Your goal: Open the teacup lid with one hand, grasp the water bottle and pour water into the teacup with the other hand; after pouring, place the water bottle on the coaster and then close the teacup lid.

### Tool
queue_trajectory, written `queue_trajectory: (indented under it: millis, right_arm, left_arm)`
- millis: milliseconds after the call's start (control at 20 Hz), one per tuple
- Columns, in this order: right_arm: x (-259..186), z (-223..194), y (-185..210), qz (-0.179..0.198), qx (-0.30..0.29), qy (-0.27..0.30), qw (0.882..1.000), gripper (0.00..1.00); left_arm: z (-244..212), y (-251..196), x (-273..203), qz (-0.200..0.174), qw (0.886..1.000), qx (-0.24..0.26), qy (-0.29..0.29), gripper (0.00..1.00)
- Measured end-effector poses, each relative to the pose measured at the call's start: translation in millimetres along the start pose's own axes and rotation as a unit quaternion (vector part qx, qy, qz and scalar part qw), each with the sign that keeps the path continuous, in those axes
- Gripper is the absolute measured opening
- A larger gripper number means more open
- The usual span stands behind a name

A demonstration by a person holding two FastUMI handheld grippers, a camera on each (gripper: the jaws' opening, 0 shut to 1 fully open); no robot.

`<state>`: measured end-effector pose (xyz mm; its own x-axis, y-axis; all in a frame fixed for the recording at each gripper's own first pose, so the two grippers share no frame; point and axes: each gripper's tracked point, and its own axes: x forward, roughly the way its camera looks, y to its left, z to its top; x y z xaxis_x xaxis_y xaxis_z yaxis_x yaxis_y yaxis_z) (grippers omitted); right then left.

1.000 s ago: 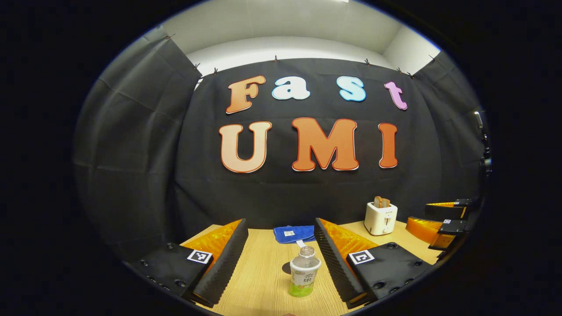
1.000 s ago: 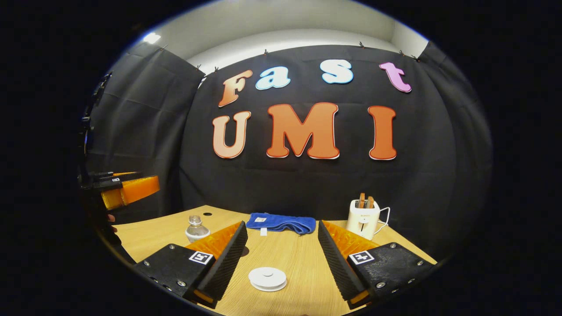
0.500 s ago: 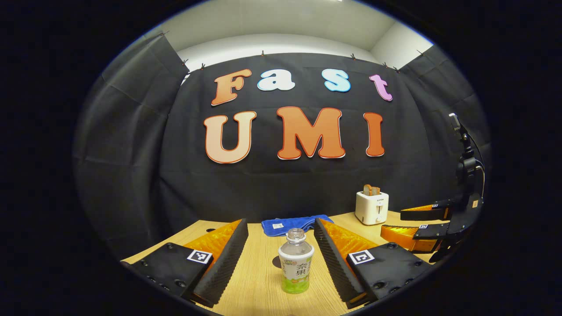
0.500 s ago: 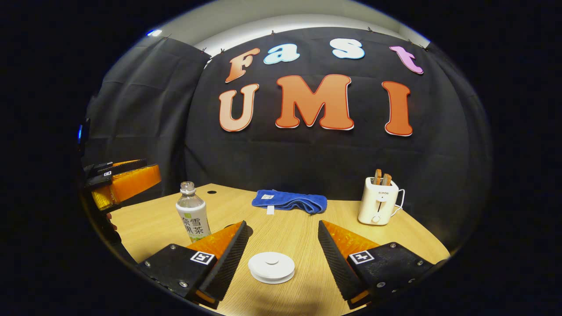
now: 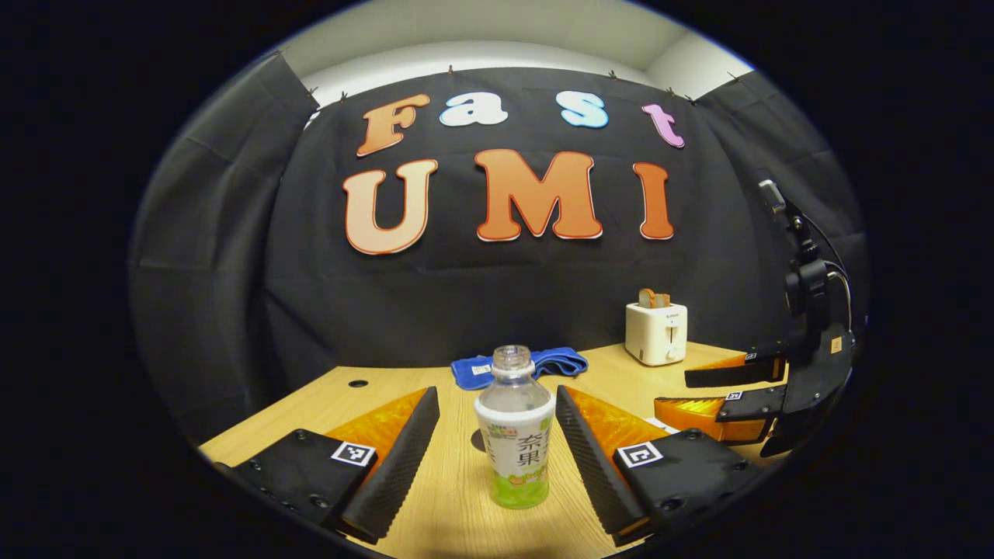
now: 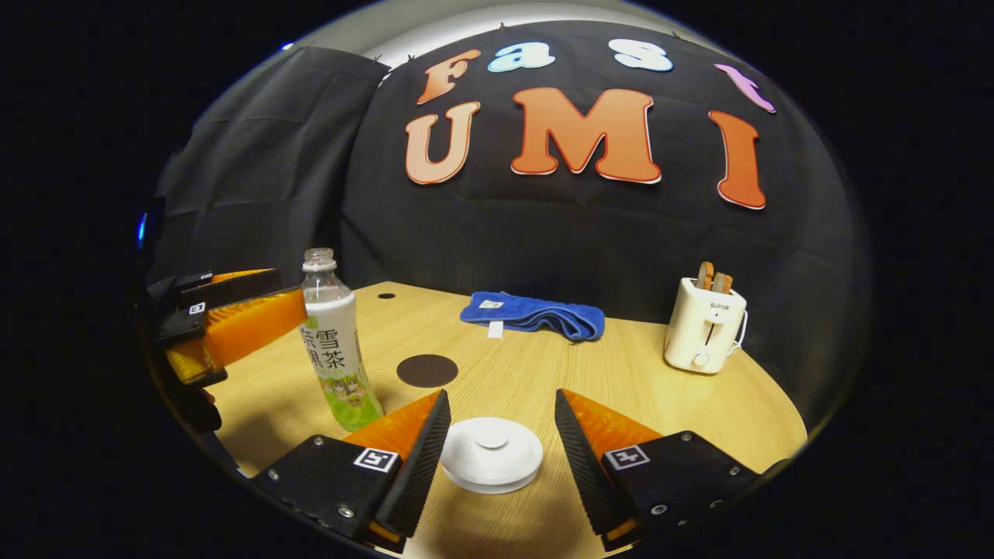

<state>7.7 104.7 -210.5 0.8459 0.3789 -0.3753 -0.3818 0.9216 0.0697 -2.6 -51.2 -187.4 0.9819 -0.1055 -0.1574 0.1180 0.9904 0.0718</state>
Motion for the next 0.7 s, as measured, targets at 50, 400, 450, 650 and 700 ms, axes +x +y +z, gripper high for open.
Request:
queue_trajectory:
  millis: [50, 400, 450, 650, 700]
  right_arm:
    - [2, -4, 2, 0.007, 0.001, 0.005, 1.000, 0.79]
    - [19, -25, 0, 0.011, -0.009, 0.036, 0.999, 0.61]
    - [20, -27, 1, 0.014, -0.006, 0.039, 0.999, 0.59]
    - [24, -31, 2, 0.022, -0.004, 0.046, 0.999, 0.47]
    - [24, -31, 4, 0.026, 0.001, 0.046, 0.999, 0.46]
  left_arm:
    - [-7, 1, 2, 0.001, 1.000, 0.003, 0.009, 0.98]
    - [-31, -5, 19, -0.011, 0.999, -0.002, 0.032, 1.00]
    - [-36, -8, 21, -0.014, 0.999, -0.003, 0.038, 0.98]
    - [-50, -12, 26, -0.018, 0.998, -0.005, 0.056, 1.00]
    - [-53, -11, 28, -0.019, 0.998, -0.007, 0.058, 0.98]
